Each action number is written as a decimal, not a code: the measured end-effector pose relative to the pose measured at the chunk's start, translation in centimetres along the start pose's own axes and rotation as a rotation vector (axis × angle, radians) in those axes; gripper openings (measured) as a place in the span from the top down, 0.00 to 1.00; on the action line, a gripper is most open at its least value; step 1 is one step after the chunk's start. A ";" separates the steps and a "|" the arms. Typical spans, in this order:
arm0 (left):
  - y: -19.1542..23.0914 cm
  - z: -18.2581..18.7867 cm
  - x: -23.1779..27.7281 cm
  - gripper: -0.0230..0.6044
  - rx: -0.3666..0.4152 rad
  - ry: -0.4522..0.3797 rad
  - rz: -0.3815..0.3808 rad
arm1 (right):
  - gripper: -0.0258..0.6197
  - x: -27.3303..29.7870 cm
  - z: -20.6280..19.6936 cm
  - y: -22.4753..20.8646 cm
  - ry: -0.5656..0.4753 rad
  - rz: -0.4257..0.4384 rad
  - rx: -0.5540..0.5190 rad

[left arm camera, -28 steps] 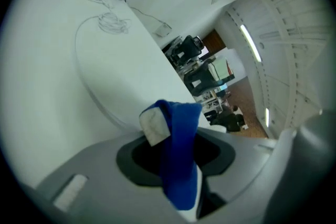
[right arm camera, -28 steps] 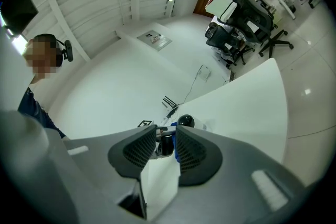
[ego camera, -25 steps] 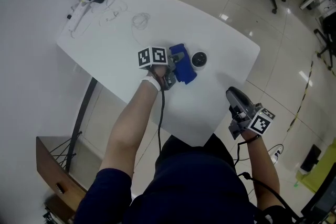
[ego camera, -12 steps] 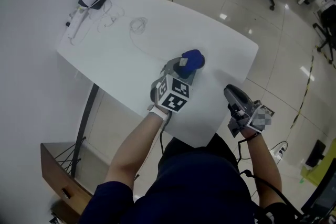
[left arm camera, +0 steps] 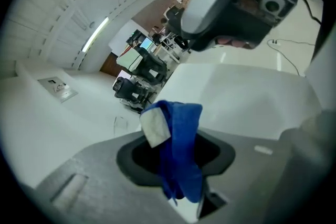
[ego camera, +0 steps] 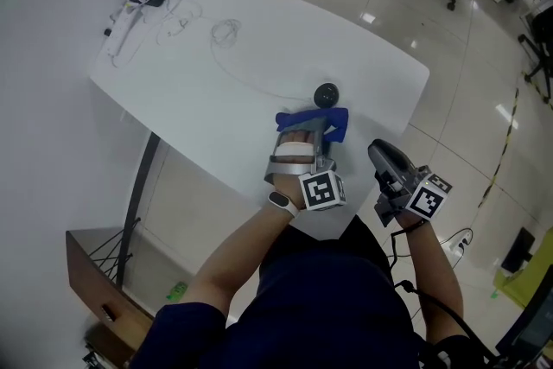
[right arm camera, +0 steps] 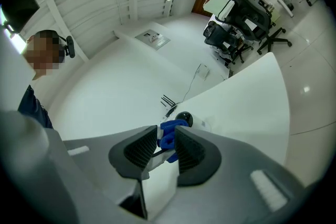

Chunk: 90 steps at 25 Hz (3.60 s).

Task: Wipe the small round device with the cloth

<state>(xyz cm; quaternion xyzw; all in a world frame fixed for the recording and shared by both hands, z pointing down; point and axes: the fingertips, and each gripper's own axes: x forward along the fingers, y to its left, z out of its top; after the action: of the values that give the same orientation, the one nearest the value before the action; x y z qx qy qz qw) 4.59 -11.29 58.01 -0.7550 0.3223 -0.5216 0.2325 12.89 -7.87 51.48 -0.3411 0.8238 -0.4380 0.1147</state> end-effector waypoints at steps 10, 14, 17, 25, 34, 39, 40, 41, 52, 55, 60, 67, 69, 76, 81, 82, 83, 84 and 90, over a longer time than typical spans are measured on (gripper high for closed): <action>-5.1 -2.2 3.1 0.73 -0.402 0.043 -0.363 | 0.80 -0.3 -0.2 0.1 0.002 -0.006 -0.016; -0.5 -2.4 -0.6 0.73 -0.836 -0.089 -0.377 | 0.80 -1.0 0.2 0.6 -0.021 -0.005 -0.025; 4.2 -3.1 -4.0 0.73 -1.048 -0.149 -0.295 | 0.81 -1.8 0.3 0.7 -0.041 -0.013 -0.028; 8.4 -2.1 -1.5 0.74 -0.748 -0.038 -0.216 | 0.83 -2.8 0.3 1.3 -0.070 -0.019 -0.027; 5.4 1.7 -0.3 0.74 -0.469 0.072 -0.247 | 0.83 -4.1 0.4 0.5 -0.114 -0.030 -0.008; 2.3 2.1 1.0 0.74 -0.427 0.123 -0.280 | 0.83 -4.4 0.4 -0.5 -0.125 -0.034 0.016; 1.8 2.1 1.3 0.74 -0.426 0.129 -0.284 | 0.83 -4.3 0.3 -0.7 -0.124 -0.035 0.020; 1.3 2.1 1.8 0.74 -0.427 0.136 -0.287 | 0.83 -4.2 0.1 -0.9 -0.121 -0.034 0.024; -4.8 0.8 5.6 0.74 -0.275 0.232 -0.338 | 0.84 -3.6 -1.4 -1.9 -0.064 -0.038 0.034; -5.7 0.9 5.7 0.74 -0.288 0.220 -0.376 | 0.84 -3.3 -1.2 -1.6 -0.059 -0.041 0.025; -4.5 1.9 4.8 0.74 -0.218 0.169 -0.338 | 0.84 -3.5 -0.9 -0.9 -0.056 -0.048 0.013; 0.8 4.1 0.4 0.74 -0.509 -0.079 -0.384 | 0.85 -3.1 -0.9 -0.3 -0.058 -0.065 0.001; 3.5 3.9 -0.8 0.74 -0.666 -0.142 -0.408 | 0.85 -3.1 -1.0 -0.4 -0.059 -0.072 0.008; 11.0 -1.4 -0.9 0.73 -1.264 -0.251 -0.515 | 0.85 -2.4 -1.8 -0.6 -0.036 -0.076 0.022; 10.0 -5.1 2.8 0.73 -1.470 -0.246 -0.681 | 0.85 -1.8 -1.8 -1.1 -0.020 -0.087 0.030; 9.9 -5.6 3.4 0.73 -1.526 -0.258 -0.706 | 0.85 -1.6 -1.8 -1.2 -0.018 -0.088 0.034; 9.8 -6.2 4.1 0.73 -1.571 -0.264 -0.723 | 0.85 -1.5 -1.8 -1.3 -0.016 -0.088 0.039; 9.6 -6.8 4.7 0.73 -1.601 -0.259 -0.730 | 0.85 -1.2 -1.8 -1.4 -0.013 -0.088 0.045; 7.1 -8.6 7.7 0.73 -1.623 -0.156 -0.793 | 0.85 0.0 -1.7 -2.0 -0.004 -0.078 0.055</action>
<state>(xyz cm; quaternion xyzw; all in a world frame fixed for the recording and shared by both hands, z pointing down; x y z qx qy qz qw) -3.30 -21.88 61.08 -0.7758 0.2903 -0.1233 -0.5465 13.01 -7.54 54.03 -0.3707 0.7973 -0.4639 0.1086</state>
